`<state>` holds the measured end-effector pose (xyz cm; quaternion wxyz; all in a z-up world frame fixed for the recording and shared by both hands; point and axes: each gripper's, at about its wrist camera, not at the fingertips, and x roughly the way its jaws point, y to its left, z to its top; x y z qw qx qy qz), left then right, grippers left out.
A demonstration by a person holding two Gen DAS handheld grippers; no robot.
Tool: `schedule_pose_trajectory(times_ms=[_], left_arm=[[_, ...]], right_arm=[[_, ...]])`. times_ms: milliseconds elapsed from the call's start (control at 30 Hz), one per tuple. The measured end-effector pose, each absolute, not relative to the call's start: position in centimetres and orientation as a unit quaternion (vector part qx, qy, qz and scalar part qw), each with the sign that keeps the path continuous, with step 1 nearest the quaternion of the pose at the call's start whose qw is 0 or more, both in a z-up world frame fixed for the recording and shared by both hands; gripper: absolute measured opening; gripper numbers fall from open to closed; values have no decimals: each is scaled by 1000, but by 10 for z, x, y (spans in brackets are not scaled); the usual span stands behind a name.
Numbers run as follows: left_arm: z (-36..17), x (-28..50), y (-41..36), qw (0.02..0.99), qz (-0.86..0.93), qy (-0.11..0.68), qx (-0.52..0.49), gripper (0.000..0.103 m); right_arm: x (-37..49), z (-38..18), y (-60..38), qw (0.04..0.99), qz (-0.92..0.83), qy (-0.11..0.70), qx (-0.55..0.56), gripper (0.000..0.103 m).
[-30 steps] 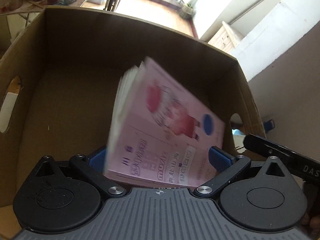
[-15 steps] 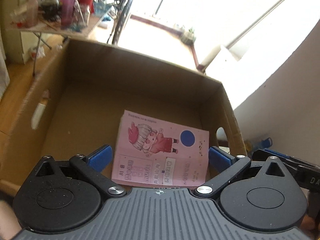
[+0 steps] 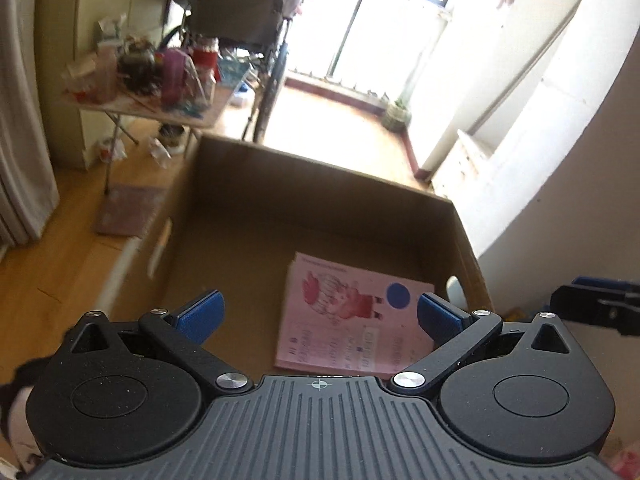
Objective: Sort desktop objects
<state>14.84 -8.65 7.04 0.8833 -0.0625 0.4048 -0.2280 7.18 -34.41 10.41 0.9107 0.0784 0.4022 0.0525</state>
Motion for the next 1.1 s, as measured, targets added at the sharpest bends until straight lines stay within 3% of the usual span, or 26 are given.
schedule_pose_trajectory(times_ms=[200, 567, 800, 1100], left_arm=[[71, 159, -77, 887, -220, 400, -63, 103], [35, 216, -80, 838, -228, 486, -98, 103], [-5, 247, -111, 783, -253, 562, -86, 103], [-49, 271, -133, 711, -258, 647, -103, 103]], right_arm=[[87, 100, -338, 902, 53, 422, 78, 103], [132, 40, -330, 818, 103, 545, 151, 103], [158, -20, -323, 744, 122, 624, 206, 91], [185, -77, -322, 662, 108, 701, 243, 89]])
